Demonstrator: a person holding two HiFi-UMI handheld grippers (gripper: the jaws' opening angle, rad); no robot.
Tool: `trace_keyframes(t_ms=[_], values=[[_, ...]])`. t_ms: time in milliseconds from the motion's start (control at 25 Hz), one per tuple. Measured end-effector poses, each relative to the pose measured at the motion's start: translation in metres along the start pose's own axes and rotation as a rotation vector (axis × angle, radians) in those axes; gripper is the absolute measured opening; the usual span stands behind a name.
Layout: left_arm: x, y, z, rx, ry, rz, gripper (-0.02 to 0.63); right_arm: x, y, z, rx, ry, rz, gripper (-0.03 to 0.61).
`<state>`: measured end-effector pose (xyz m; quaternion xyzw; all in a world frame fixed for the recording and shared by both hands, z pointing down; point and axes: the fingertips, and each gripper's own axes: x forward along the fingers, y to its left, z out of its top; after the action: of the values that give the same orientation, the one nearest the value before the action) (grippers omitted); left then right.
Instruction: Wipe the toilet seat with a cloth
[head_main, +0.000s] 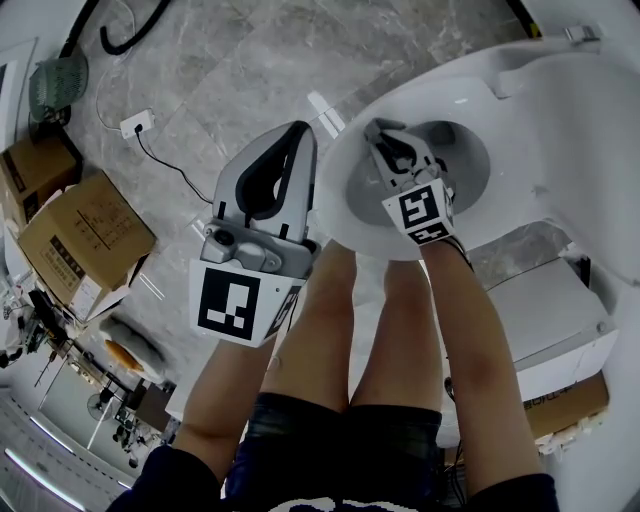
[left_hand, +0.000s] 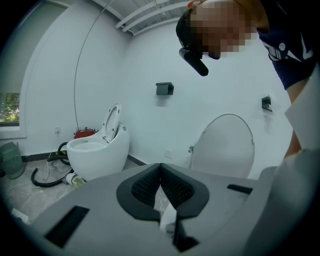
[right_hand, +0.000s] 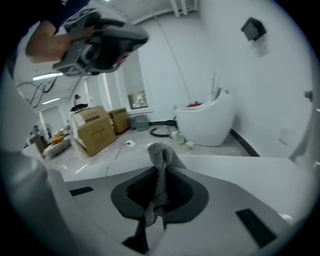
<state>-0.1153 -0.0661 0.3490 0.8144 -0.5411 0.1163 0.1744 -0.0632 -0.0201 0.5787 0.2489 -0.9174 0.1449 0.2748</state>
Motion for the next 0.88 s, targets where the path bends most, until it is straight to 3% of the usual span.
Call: trace_keyframes(t_ms=[160,240,400,480,640,760,880], values=[[0.004,-0.008,-0.003,0.013,0.013,-0.016,0.018,0.011,0.103,0.0,-0.261,0.03,0.304,0.052],[0.006,-0.012,-0.002,0.015,0.014,-0.023,0.018,0.011,0.11,-0.002,-0.316,0.038,0.34,0.052],[0.007,-0.015,0.001,0.022,0.011,-0.029,0.018,0.005,0.056,-0.009,-0.361,0.072,0.232,0.052],[0.008,-0.014,0.002,0.021,0.008,-0.027,0.018,-0.005,0.005,-0.024,-0.385,0.145,0.116,0.052],[0.009,-0.018,0.003,0.02,0.004,-0.032,0.018,-0.046,-0.104,-0.051,-0.295,0.266,-0.148,0.049],[0.01,-0.02,0.002,0.02,0.007,-0.036,0.018,-0.057,-0.12,-0.053,-0.295,0.29,-0.193,0.049],[0.011,-0.021,0.002,0.019,0.011,-0.043,0.018,-0.039,-0.097,-0.034,-0.295,0.24,-0.135,0.049]])
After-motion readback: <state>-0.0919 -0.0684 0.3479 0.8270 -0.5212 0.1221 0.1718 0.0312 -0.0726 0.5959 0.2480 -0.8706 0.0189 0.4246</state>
